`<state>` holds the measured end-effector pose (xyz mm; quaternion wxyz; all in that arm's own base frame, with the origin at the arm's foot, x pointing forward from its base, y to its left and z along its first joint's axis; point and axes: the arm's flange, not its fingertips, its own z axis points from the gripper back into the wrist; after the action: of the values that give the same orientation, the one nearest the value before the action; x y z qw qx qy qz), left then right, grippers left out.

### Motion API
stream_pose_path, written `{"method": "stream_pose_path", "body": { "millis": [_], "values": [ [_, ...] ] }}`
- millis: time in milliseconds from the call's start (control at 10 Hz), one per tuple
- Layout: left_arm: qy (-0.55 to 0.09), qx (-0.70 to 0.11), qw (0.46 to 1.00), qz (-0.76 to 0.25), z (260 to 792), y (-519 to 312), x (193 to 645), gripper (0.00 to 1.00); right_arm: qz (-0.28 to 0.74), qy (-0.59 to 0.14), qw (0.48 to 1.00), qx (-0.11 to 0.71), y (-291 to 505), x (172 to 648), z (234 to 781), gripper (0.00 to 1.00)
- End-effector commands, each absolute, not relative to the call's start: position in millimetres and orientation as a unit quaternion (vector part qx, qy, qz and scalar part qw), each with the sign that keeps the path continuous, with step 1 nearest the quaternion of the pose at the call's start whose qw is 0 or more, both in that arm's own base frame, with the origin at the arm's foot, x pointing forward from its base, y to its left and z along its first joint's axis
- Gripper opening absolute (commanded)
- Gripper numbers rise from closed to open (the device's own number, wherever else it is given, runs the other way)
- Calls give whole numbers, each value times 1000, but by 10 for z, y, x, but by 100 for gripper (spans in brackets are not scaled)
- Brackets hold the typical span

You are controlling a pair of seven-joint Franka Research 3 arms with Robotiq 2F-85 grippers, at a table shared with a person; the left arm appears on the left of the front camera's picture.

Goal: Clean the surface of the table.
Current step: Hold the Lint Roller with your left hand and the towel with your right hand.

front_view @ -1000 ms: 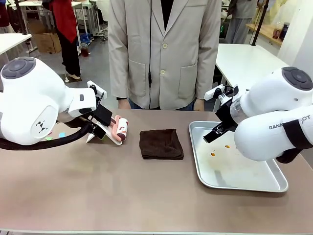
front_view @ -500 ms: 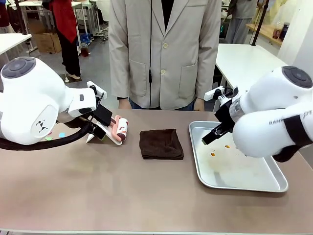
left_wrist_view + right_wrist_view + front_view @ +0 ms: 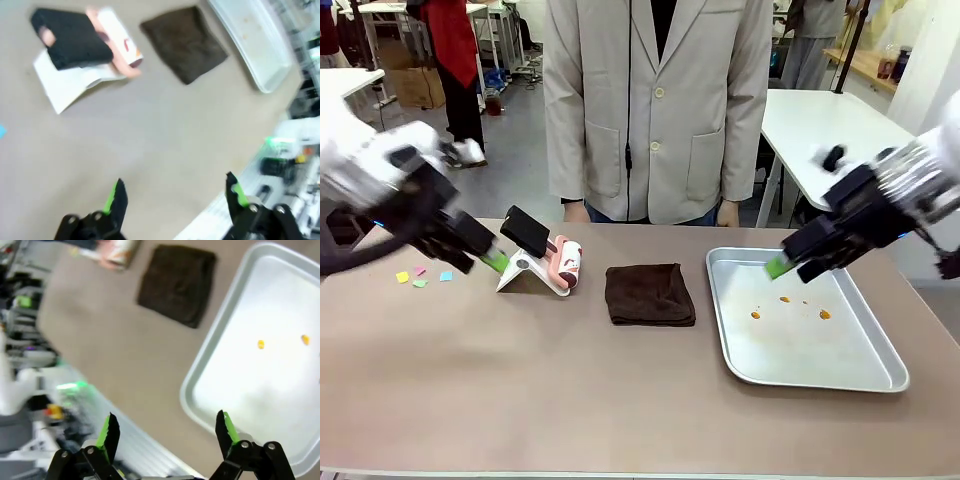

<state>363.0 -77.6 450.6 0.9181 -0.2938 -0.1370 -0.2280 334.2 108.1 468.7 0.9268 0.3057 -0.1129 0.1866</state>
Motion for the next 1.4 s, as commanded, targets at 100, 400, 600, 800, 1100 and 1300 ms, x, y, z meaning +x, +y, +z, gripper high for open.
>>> {"method": "stream_pose_path", "body": {
  "millis": [100,400,600,800,1100,1300],
  "values": [
    [-176,-415,877,-165,4589,387,3708,100,68,-142,882,444,161,3114,4707,100],
    [-227,-485,842,-73,4300,1484,3586,100,-48,-195,829,522,-904,2815,4470,100],
    [-272,-530,803,16,3924,2018,3342,100,-121,-202,804,546,-1548,2760,4164,100],
    [-301,-551,774,85,3688,2057,3134,100,-185,-196,780,564,-1959,2758,3778,100],
    [-288,-544,781,107,3640,2202,3052,100,-205,-191,789,547,-2173,2675,3789,100],
    [-288,-544,781,107,3640,2202,3052,100,-205,-191,789,547,-2173,2675,3789,100]
  ]
}}
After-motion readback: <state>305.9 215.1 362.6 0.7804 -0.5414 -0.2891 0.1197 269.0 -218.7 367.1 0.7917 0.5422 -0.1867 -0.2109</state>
